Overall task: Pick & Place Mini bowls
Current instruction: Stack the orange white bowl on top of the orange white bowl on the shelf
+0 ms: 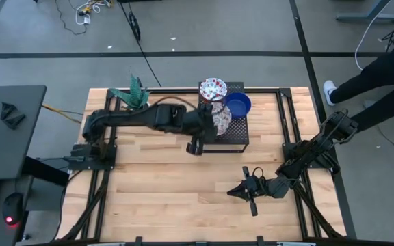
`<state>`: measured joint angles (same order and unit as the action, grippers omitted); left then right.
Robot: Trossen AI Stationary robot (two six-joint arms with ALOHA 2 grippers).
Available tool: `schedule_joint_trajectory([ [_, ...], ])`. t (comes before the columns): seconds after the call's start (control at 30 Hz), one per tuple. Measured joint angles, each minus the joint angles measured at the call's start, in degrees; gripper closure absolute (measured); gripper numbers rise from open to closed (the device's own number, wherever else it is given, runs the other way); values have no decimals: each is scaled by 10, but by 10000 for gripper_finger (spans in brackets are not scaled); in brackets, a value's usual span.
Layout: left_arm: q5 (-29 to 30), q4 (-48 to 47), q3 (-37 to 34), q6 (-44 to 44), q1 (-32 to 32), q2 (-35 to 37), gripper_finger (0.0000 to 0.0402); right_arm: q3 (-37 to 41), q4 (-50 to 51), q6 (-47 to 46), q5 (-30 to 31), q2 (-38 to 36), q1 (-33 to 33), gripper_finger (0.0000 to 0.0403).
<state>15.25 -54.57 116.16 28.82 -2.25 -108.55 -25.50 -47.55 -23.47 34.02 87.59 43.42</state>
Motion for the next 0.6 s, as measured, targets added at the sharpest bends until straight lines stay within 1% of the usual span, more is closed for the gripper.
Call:
schedule_joint_trajectory([
  [0.07,-13,5,-8,-4,16,0,391,0,0,0,0,0,0,386],
  [0.2,-21,3,-12,-15,37,-1,385,0,0,4,0,0,0,386],
  [0.27,-42,4,-12,-16,43,-1,385,0,0,6,0,0,0,386],
  [0.43,-68,6,-13,-16,50,-12,390,0,0,7,0,0,0,386],
  [0.5,-79,-1,-13,-16,50,-15,384,0,0,10,0,0,0,386],
  [0.6,-80,4,-13,-16,46,-25,376,0,1,11,0,0,0,386],
])
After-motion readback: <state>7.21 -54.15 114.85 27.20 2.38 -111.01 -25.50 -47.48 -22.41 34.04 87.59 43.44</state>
